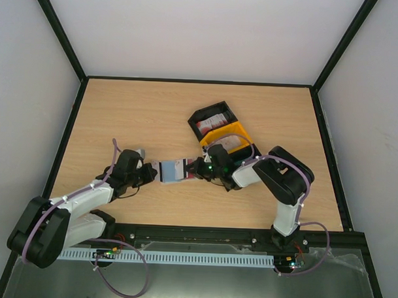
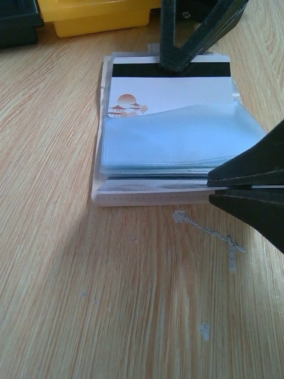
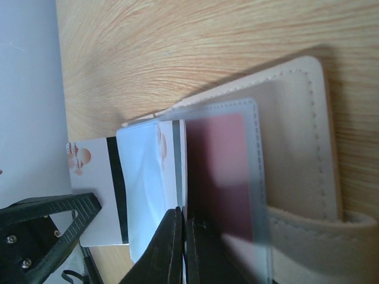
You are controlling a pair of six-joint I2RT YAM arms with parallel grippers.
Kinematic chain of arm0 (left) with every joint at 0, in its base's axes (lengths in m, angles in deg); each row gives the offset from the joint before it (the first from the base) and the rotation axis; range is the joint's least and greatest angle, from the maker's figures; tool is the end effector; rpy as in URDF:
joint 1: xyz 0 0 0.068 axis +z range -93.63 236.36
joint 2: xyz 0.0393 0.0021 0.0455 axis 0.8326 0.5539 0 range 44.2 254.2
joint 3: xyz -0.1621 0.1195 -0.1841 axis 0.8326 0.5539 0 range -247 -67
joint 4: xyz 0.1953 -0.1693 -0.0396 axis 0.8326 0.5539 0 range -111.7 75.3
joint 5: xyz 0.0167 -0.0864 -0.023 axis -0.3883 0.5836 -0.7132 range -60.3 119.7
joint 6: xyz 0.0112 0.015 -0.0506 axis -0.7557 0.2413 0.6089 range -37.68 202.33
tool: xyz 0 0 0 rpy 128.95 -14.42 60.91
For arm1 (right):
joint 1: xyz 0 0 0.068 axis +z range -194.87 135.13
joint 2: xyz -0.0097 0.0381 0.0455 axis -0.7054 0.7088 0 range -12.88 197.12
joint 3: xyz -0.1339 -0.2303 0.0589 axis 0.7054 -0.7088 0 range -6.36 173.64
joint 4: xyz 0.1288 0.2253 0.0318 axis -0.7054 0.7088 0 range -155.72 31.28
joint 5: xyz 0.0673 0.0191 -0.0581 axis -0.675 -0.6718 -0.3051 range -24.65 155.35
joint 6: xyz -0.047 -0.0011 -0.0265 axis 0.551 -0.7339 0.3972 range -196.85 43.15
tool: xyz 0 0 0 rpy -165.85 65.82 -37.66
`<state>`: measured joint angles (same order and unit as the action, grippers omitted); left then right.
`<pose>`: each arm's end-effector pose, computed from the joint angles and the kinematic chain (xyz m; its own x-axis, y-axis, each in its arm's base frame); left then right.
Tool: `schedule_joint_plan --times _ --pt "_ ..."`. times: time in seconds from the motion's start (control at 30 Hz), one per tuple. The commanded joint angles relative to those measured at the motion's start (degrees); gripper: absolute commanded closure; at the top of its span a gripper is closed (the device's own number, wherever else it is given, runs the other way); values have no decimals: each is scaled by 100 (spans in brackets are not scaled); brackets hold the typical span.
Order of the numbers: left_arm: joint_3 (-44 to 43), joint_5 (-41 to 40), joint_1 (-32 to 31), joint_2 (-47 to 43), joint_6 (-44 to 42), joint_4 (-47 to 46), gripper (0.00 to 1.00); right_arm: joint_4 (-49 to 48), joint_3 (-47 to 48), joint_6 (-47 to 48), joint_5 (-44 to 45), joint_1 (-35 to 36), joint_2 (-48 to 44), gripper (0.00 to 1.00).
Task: Put the credit cards into the card holder
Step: Insert the credit card into the card holder.
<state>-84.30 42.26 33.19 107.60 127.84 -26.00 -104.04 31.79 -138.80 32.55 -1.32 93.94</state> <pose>0.1772 -0.0843 0.1421 -0.8098 -0.4108 -0.4190 -0.0636 0.7713 -0.6333 0.2267 0.2421 0.1073 -0.9823 0.0898 -0.1642 -0.1084 0.4424 0.8902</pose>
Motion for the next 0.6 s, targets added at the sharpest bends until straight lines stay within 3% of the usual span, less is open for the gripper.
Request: schedule_joint_plan --times 0.0,0.3,0.57 --pt "-27 -271 33 -11 9 482 97 583 -264 -69 195 92 -106 98" --pt "-54 -249 33 -9 10 491 97 1212 -266 -11 830 260 -397 98" --pt "-41 -130 33 7 2 436 97 1225 -203 -106 889 414 -254 98"
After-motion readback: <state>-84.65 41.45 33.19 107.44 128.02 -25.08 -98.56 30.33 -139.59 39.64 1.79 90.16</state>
